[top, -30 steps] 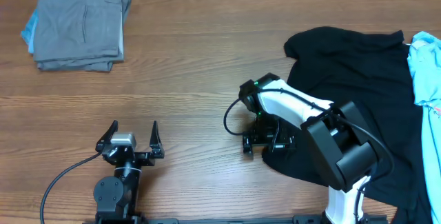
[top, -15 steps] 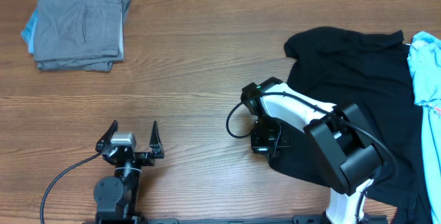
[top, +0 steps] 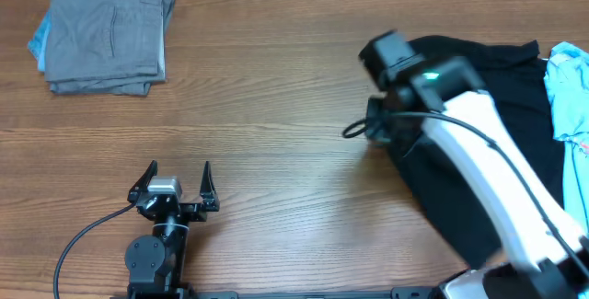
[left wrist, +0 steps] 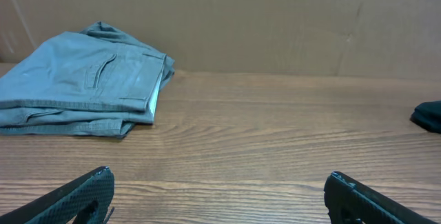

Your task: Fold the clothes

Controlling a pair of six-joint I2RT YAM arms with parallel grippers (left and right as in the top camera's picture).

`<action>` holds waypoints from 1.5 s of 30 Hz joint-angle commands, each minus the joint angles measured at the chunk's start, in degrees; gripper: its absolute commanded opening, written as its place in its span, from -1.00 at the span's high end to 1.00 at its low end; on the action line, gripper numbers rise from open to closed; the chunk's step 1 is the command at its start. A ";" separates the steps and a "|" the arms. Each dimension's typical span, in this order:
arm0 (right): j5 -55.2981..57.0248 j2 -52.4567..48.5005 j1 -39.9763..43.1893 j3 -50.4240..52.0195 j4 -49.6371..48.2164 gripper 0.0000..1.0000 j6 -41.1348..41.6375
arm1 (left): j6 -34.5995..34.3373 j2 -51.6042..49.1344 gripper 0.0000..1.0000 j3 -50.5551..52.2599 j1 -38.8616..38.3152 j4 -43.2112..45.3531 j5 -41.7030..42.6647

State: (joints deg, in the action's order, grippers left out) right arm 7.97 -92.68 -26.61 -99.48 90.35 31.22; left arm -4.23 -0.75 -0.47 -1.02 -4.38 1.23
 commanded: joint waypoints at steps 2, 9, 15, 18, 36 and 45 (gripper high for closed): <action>3.61 2.29 0.02 -15.72 3.41 0.93 -2.56 | 1.05 0.50 -1.00 0.20 0.46 -0.04 -0.20; 3.58 2.29 0.02 -33.20 2.51 0.93 -7.28 | 1.05 0.50 -0.99 0.20 0.46 -0.04 -0.20; 6.34 2.29 0.42 -42.16 -2.14 0.93 -9.27 | 1.05 0.50 -1.00 0.20 0.46 -0.04 -0.20; 7.06 2.29 1.40 -45.40 -5.44 0.93 -12.46 | 1.05 0.50 -1.00 0.20 0.46 -0.04 -0.20; 19.67 1.99 5.77 -49.53 -24.98 0.93 -22.84 | 1.05 0.50 -1.00 0.20 0.46 -0.04 -0.20; 19.41 1.99 5.75 -49.53 -33.33 0.92 -24.85 | 1.05 0.50 -1.00 0.20 0.46 -0.07 -0.20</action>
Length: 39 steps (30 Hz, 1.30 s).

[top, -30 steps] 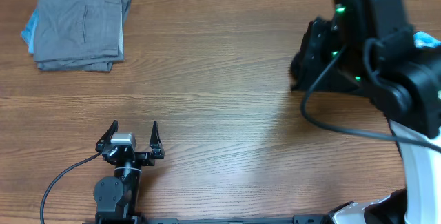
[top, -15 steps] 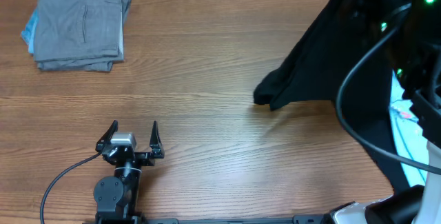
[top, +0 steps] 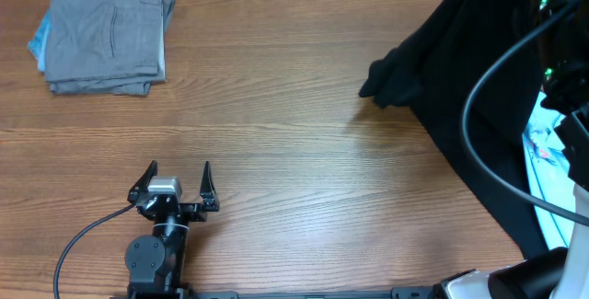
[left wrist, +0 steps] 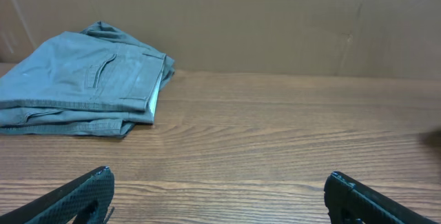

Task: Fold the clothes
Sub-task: 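Swing the lifted black shirt leftward and drop it mid-table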

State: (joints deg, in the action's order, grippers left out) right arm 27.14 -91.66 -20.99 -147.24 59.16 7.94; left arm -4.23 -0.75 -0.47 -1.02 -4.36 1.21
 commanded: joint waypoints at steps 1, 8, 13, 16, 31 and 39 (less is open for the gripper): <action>-0.02 0.96 0.11 -1.77 -2.56 0.93 -1.57 | 1.05 0.50 -1.00 0.20 0.46 -0.07 -0.17; -18.53 0.94 -0.79 -1.77 -3.87 0.93 3.23 | 1.05 0.50 -1.00 0.20 0.46 -0.07 -0.17; -40.81 -0.15 -3.54 -1.73 -6.43 0.93 7.58 | 1.05 0.50 -1.00 0.20 0.46 -0.07 -0.17; -53.90 -1.49 -5.31 -1.73 -6.32 0.93 8.61 | 1.05 0.50 -1.00 0.20 0.46 -0.07 -0.17; -34.71 -4.39 2.75 -1.64 25.59 0.07 -0.90 | 1.05 0.50 -1.00 0.20 0.46 -0.07 -0.17; -15.19 -8.46 12.50 -1.62 34.91 -0.67 6.62 | 1.05 0.50 -1.00 0.20 0.46 -0.07 -0.17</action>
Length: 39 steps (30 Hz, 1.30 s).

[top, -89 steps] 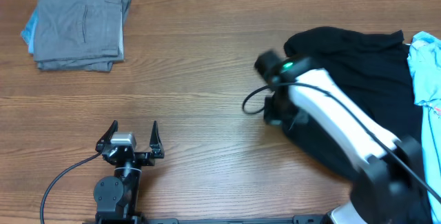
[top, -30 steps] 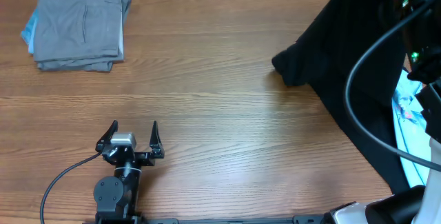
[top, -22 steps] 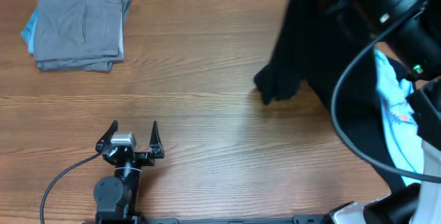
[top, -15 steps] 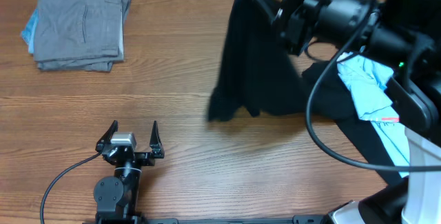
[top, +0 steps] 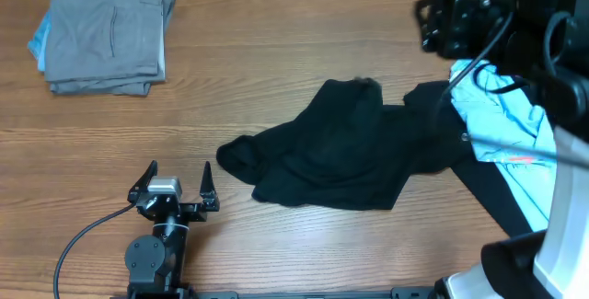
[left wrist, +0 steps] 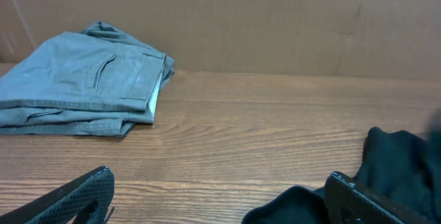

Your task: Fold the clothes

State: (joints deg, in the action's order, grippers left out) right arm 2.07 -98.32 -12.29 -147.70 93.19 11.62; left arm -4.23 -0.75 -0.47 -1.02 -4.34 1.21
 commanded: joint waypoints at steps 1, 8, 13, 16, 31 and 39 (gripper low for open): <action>9.90 -2.58 5.55 -1.14 1.77 -0.68 3.45 | 1.05 0.50 -1.00 0.20 0.46 -0.09 -0.17; 5.18 -8.13 13.27 3.52 3.87 -0.38 3.19 | 1.05 0.50 -0.99 0.20 0.46 -0.11 -0.17; 5.18 -11.67 15.41 13.27 3.15 -0.38 3.19 | 1.05 0.50 -1.00 0.20 0.46 -0.11 -0.17; 5.33 -14.60 16.20 21.66 -0.22 -0.33 2.97 | 1.05 0.50 -1.00 0.20 0.46 -0.09 -0.17; 5.38 -25.27 18.12 36.00 -16.00 -0.17 0.94 | 1.07 0.50 -1.00 0.20 0.46 -0.09 -0.17; 5.38 -31.58 18.18 36.00 -16.96 -0.41 0.57 | 1.05 0.50 -0.99 0.20 0.46 -0.11 -0.17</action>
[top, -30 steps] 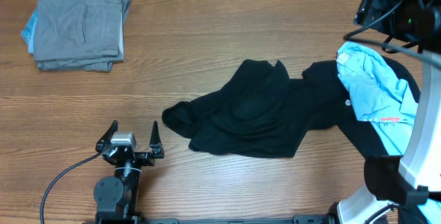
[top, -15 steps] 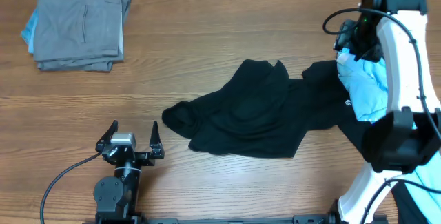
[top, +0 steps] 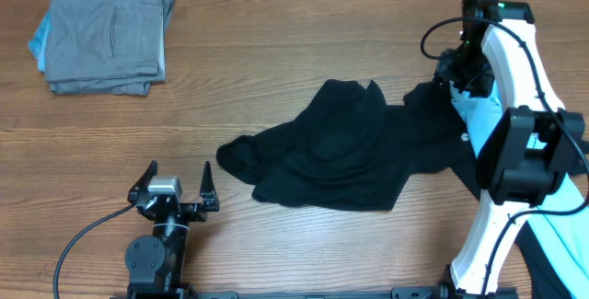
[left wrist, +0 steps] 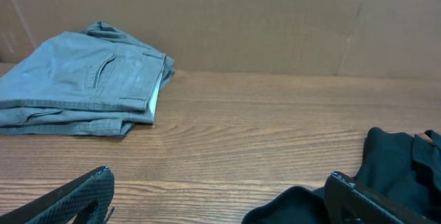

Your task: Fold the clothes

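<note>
A crumpled black garment (top: 340, 147) lies spread across the middle of the table; its left end shows low on the right in the left wrist view (left wrist: 403, 169). My left gripper (top: 179, 178) rests open near the front left, just left of the garment's sleeve end, with nothing between its fingers (left wrist: 76, 196). The white right arm reaches up along the right side. Its gripper (top: 456, 67) is at the garment's far right edge, and its jaws are too dark to read. A light blue garment (top: 480, 106) lies under that arm.
Folded grey trousers (top: 106, 32) are stacked at the back left, also in the left wrist view (left wrist: 83, 86), with a blue piece (top: 39, 40) underneath. A cardboard wall (left wrist: 275, 17) runs along the table's far edge. More light blue cloth (top: 563, 253) lies at the front right.
The right arm was high over the back right corner; now it is lower, with its gripper at the black garment's right edge. The garment lies much as before. The left arm has not moved.
The right gripper was first down on the black garment at the table's right side. Then the garment hung high in the air. Then it lay spread across the middle, reaching close to the left gripper, and it lies there now.
</note>
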Controlling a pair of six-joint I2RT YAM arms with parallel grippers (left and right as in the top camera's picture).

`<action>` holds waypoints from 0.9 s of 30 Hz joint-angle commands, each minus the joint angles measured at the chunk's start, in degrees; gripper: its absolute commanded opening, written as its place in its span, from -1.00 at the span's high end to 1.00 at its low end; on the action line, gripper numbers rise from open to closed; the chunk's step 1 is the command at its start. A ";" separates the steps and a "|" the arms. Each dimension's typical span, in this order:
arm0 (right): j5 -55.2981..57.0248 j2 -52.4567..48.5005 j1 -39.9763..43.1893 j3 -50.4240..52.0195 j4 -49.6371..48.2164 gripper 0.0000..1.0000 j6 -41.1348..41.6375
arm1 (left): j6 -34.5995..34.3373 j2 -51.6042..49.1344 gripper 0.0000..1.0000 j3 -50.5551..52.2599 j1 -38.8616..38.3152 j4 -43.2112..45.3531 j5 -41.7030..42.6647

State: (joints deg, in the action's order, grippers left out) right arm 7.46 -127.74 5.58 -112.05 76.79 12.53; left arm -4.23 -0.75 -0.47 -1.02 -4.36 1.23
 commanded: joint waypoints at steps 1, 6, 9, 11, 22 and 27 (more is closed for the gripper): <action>-0.02 -2.91 0.31 0.35 -1.05 -0.40 -0.35 | 1.05 0.50 -0.99 0.20 0.46 -0.09 -0.20; 0.00 -5.16 0.42 0.37 -2.97 -0.40 -0.33 | 1.05 0.50 -1.00 0.20 0.46 -0.09 -0.20; 0.02 -5.66 0.63 0.37 -4.20 -0.33 -0.35 | 1.05 0.50 -1.00 0.20 0.46 -0.07 -0.20; 0.00 -6.01 0.94 0.46 -5.25 -0.25 -0.35 | 1.05 0.50 -0.99 0.20 0.46 -0.09 -0.20; -0.02 -10.29 2.64 1.18 -7.26 -0.21 -0.37 | 1.05 0.50 -1.00 0.20 0.46 -0.07 -0.20; 0.02 -11.52 3.26 1.20 -9.05 0.77 -0.37 | 1.05 0.50 -0.99 0.20 0.46 -0.07 -0.20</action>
State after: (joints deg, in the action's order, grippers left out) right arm 7.75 -136.00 7.97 -111.63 68.95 11.68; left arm -4.21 -0.75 -0.47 -1.02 -4.34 1.21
